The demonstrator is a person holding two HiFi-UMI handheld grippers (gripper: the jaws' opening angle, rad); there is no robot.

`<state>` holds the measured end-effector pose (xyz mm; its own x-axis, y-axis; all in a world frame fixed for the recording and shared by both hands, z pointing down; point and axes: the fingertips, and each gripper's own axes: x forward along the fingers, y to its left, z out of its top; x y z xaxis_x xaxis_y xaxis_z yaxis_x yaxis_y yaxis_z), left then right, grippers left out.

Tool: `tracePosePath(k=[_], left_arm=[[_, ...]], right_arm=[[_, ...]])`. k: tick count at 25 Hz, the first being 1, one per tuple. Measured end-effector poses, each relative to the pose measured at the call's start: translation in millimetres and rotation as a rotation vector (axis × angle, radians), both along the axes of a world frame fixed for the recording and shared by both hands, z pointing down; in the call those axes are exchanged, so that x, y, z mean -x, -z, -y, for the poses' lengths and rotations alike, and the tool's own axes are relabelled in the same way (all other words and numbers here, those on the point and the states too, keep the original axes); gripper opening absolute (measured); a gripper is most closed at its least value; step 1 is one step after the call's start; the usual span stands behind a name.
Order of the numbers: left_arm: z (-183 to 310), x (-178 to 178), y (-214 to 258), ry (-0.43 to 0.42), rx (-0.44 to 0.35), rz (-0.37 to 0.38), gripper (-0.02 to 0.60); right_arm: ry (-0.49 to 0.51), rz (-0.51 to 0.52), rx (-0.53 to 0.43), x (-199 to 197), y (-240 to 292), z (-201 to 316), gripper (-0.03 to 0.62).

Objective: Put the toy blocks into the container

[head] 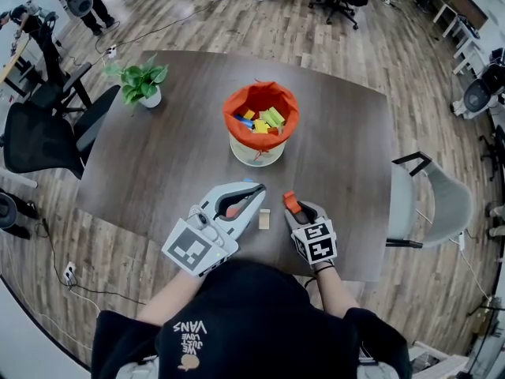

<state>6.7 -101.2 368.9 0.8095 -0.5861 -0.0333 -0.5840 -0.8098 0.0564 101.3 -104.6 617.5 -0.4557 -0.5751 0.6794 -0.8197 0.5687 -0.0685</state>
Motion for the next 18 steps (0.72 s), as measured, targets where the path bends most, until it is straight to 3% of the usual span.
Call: tracePosePath(k=[18], left_arm=[[-2.1,16.3,4.3,0.029,-0.005,-0.006,0.012]], right_arm=[[0.099,0.097,-0.256,45.0,138.2,51.1,0.155]])
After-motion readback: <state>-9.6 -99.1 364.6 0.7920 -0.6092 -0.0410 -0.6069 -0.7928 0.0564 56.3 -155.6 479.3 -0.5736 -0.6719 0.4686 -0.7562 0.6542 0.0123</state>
